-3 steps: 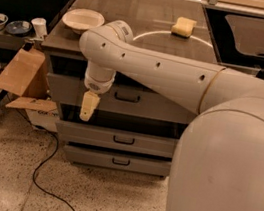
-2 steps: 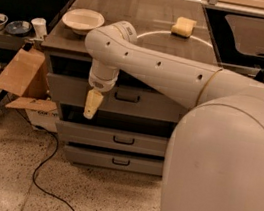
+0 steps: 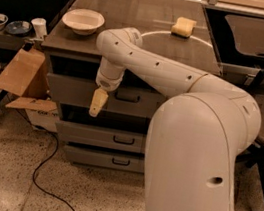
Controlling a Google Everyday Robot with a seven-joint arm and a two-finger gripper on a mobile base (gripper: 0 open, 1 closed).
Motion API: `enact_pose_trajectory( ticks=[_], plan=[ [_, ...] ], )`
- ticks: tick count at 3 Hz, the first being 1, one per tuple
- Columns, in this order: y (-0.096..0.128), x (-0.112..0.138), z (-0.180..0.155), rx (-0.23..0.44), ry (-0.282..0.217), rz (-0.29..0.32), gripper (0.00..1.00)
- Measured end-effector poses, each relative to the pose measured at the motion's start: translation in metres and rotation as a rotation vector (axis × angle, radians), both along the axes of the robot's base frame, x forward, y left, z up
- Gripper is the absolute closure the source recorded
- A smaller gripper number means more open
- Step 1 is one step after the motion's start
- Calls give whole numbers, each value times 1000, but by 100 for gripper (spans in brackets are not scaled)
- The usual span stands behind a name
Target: Open top drawer
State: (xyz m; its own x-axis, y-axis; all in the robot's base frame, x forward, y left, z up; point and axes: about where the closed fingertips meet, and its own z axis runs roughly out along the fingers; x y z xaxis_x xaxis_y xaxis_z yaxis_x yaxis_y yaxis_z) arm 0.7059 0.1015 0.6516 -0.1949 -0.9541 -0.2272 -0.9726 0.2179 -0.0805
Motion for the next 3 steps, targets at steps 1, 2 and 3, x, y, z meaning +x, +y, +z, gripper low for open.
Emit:
enact_pose_trajectory(
  ticks=[1, 2, 3],
  plan=[
    [-5, -9, -6, -2, 36, -14, 0],
    [-10, -31, -5, -19, 60, -36, 0],
    [-15, -54, 0, -45, 82, -50, 0]
  ],
)
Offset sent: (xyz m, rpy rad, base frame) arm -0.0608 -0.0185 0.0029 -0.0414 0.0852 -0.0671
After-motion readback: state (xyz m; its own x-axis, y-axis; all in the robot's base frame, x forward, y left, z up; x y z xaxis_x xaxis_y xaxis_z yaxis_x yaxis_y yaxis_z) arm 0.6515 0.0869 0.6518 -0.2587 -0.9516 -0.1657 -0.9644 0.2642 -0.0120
